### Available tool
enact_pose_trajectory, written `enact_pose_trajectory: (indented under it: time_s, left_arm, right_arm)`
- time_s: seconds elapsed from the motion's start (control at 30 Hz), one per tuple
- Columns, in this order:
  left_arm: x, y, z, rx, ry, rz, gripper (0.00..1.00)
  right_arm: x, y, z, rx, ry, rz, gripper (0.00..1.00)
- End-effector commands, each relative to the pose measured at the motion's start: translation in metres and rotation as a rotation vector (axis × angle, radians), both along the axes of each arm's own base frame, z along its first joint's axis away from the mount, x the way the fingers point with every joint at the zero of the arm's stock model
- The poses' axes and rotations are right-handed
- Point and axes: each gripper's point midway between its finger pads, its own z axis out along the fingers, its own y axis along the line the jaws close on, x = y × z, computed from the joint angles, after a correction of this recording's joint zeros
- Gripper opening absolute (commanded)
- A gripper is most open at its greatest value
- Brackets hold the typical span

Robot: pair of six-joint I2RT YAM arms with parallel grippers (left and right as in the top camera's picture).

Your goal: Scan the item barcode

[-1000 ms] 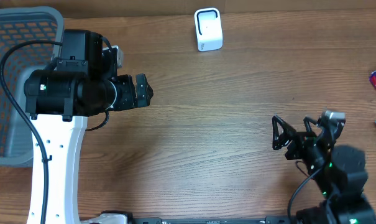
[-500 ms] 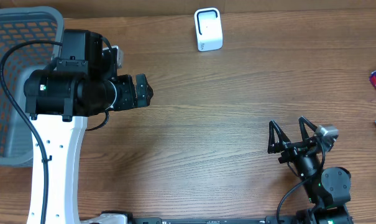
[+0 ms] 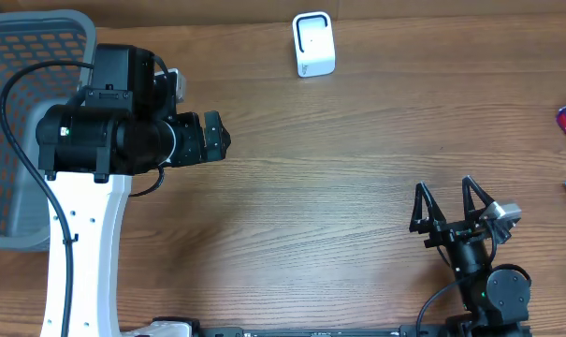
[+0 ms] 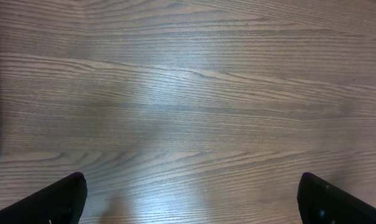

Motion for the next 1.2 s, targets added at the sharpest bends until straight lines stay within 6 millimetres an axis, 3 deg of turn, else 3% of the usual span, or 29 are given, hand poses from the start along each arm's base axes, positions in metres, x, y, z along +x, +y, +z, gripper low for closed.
enact_pose_trajectory:
  time_s: [0.0, 0.23, 0.33, 1.17]
  left_arm:
    - [0.000, 0.000, 0.001, 0.008, -0.008, -0.006, 1.00]
    - [0.000, 0.000, 0.001, 0.008, -0.007, -0.006, 1.00]
    - [0.000, 0.000, 0.001, 0.008, -0.008, -0.006, 1.00]
    - [0.000, 0.000, 0.001, 0.008, -0.007, -0.006, 1.00]
  right_arm:
    - [0.000, -0.007, -0.004, -0.002, -0.013, -0.043, 1.00]
    - [-0.001, -0.015, -0.022, -0.008, 0.027, -0.078, 1.00]
    - [-0.001, -0.018, -0.042, -0.025, 0.108, -0.090, 1.00]
    - [0.000, -0.022, -0.041, -0.041, 0.099, -0.104, 1.00]
